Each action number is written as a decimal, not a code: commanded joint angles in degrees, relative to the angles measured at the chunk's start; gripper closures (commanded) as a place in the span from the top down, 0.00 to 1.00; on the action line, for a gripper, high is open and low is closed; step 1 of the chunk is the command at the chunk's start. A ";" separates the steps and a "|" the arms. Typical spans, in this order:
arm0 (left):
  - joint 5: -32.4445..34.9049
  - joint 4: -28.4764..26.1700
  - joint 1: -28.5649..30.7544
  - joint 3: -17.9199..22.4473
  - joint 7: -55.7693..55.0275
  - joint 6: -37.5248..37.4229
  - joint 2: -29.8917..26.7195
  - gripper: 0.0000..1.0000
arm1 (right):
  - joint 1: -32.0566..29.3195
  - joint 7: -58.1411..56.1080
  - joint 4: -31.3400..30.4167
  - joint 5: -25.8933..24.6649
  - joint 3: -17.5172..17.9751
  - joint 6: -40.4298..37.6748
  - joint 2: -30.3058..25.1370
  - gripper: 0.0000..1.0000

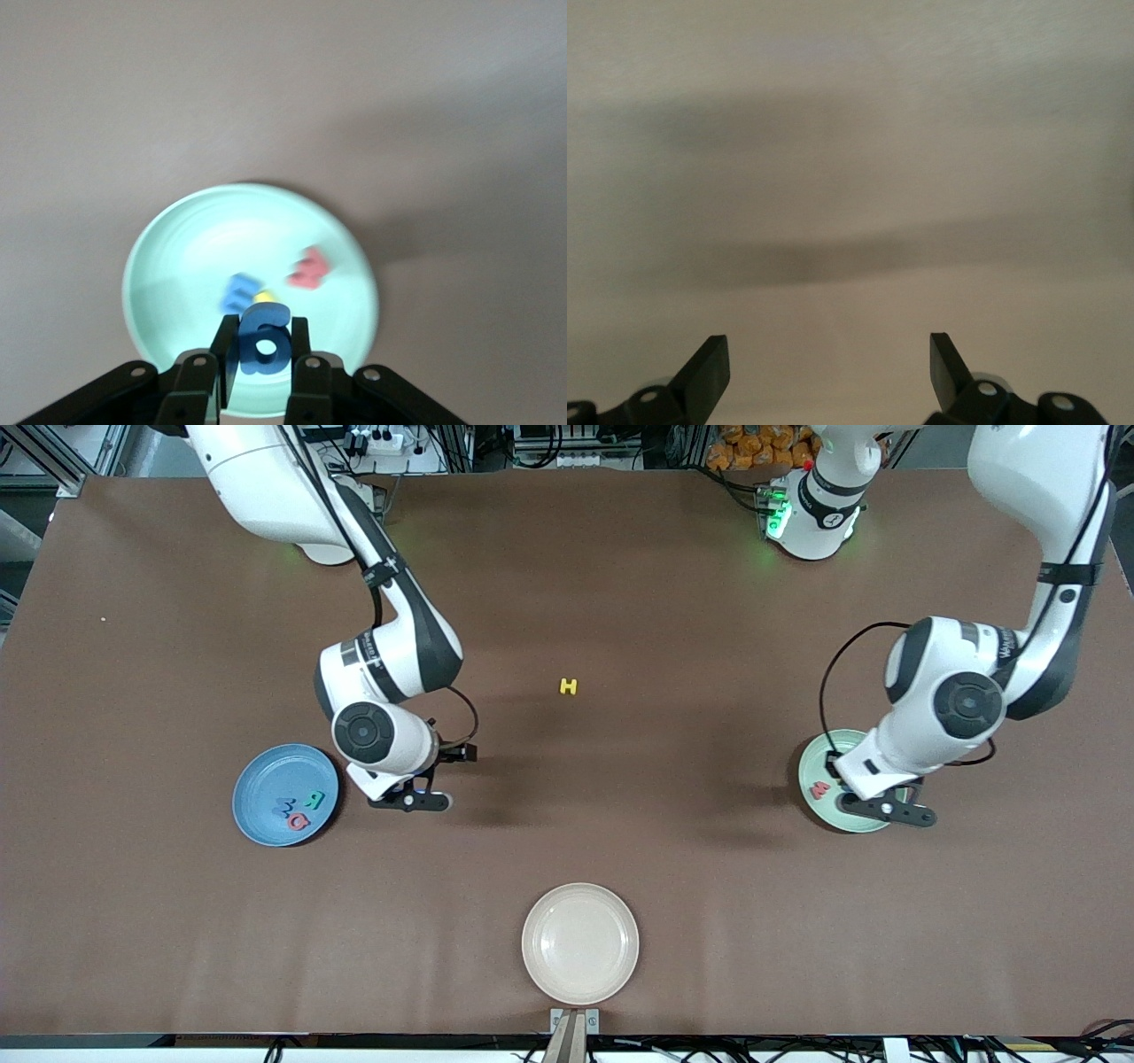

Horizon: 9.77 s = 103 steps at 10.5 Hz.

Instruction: Sort uppercase to blue plate, lowercase to green plate

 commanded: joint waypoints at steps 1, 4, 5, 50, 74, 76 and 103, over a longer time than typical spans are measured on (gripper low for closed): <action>-1.89 -2.13 -1.09 2.18 1.97 -0.39 -0.15 0.00 | 1.59 1.44 -1.69 3.18 0.63 0.78 -1.47 1.00; -1.80 -1.44 -1.88 3.59 1.97 -0.92 -0.59 0.71 | 5.64 9.40 -1.43 3.10 0.98 0.96 -1.73 1.00; -1.71 0.04 -1.96 3.59 1.97 -3.09 -1.02 1.00 | 6.69 12.49 -1.25 2.58 2.55 1.83 -1.73 1.00; -14.54 24.40 -6.80 8.33 -3.66 -33.26 -17.82 1.00 | 9.95 49.96 -8.19 -23.09 19.00 25.66 6.70 0.00; -14.54 24.40 -6.71 5.08 -6.91 -34.58 -17.99 1.00 | -22.37 -38.09 -8.63 -13.17 -2.54 9.57 -2.09 0.00; -14.54 24.31 -6.71 4.91 -6.91 -34.76 -18.17 1.00 | -22.92 -40.55 -11.61 -8.88 -3.49 7.74 -2.61 0.00; -9.97 24.75 -6.27 4.91 -7.17 -36.52 -18.34 1.00 | -32.59 -39.97 16.48 -13.24 3.26 -32.15 -28.19 1.00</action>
